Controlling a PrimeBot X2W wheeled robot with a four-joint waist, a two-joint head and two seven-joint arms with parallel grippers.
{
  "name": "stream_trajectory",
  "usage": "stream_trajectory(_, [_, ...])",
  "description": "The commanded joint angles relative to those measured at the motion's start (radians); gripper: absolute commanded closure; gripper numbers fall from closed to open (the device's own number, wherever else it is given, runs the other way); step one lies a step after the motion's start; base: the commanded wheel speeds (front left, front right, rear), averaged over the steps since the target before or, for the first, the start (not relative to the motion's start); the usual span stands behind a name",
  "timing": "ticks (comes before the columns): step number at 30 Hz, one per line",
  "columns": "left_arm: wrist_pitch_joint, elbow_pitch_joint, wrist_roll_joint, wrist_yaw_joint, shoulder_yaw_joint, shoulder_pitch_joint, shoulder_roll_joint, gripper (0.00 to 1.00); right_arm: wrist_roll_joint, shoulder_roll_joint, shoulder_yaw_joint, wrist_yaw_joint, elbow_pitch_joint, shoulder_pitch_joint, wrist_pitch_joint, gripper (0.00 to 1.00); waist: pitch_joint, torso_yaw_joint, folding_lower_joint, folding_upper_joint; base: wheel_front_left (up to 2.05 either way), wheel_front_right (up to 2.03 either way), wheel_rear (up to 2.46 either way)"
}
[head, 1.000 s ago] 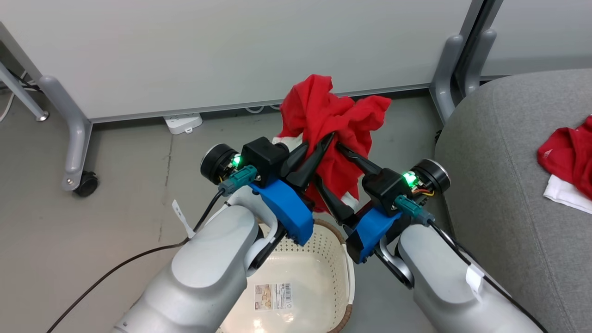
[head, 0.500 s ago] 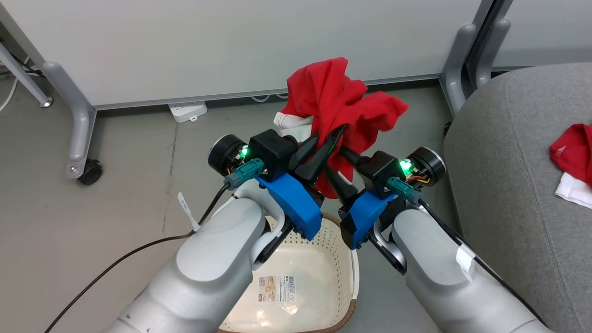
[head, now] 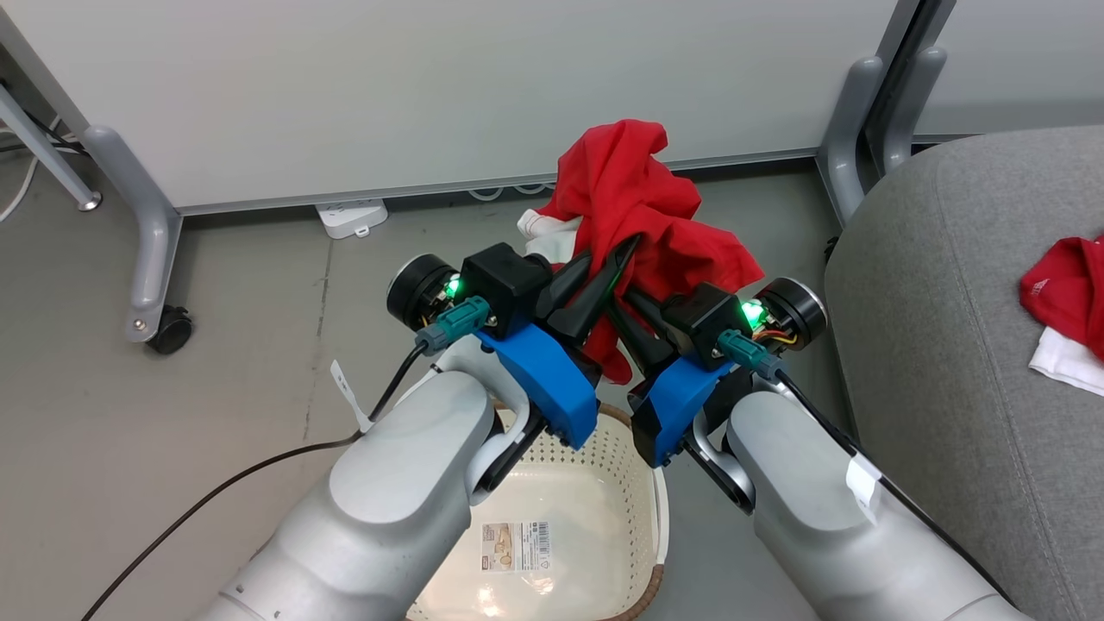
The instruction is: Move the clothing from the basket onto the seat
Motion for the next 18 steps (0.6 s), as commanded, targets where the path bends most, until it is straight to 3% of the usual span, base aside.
stream_trajectory(1, [-0.007,0.002,-0.003,0.003,0.0,-0.006,0.0,1.0,0.004,0.004,0.003,-0.001,0.003,0.007,0.0,1.0,-0.003,0.0,-0.0001,0.0,0.0,0.0,0.0])
stream_trajectory(12, [-0.01,0.016,-0.009,0.008,-0.008,-0.002,-0.001,1.0,0.015,-0.001,0.017,-0.001,0.003,0.013,0.0,1.0,-0.013,-0.003,-0.0001,0.0,0.0,0.0,0.0])
stream_trajectory(13, [-0.01,0.017,-0.007,0.01,-0.007,-0.005,0.0,0.96,0.016,-0.001,0.017,-0.001,0.002,0.012,0.0,1.0,-0.013,-0.004,-0.0001,0.0,0.0,0.0,0.0])
stream_trajectory(14, [-0.011,0.017,0.0,0.016,-0.006,-0.011,0.0,0.0,0.017,-0.001,0.017,-0.001,0.002,0.011,0.0,1.0,-0.012,-0.004,-0.0001,0.0,0.0,0.0,0.0])
stream_trajectory(18, [-0.013,0.018,0.006,0.021,-0.001,-0.015,0.0,0.0,0.021,-0.003,0.019,-0.001,0.003,0.01,0.0,1.0,-0.009,-0.004,-0.0001,0.0,0.0,0.0,0.0])
